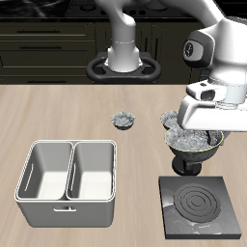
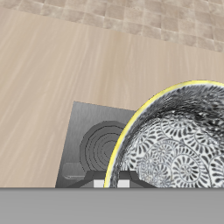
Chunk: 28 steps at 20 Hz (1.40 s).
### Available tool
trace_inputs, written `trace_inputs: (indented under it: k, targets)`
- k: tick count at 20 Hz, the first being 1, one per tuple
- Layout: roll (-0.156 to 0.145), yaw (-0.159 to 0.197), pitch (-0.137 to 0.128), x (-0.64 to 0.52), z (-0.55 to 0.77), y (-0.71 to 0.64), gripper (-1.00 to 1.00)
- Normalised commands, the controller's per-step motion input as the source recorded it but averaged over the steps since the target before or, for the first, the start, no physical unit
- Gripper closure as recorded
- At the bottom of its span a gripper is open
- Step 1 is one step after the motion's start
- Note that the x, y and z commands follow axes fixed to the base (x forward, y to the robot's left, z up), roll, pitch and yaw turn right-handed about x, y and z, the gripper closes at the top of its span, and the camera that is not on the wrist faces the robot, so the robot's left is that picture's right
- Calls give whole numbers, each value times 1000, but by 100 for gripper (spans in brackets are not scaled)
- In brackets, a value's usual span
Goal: Turn off the flat stove and place the largest bowl on it
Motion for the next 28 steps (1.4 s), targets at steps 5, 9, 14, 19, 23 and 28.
trace_inputs:
  k: [5,9,14,19,23,28]
  targets:
    - [2,14,10,80,-131,39,100]
    - [11,7,15,110,-168,71,100]
    - [17,14,5,121,-175,89,100]
    - [5,-1,19,107,-167,54,100]
    - [7,17,33,112,-324,81,100]
    - [3,16,27,99,-236,19,100]
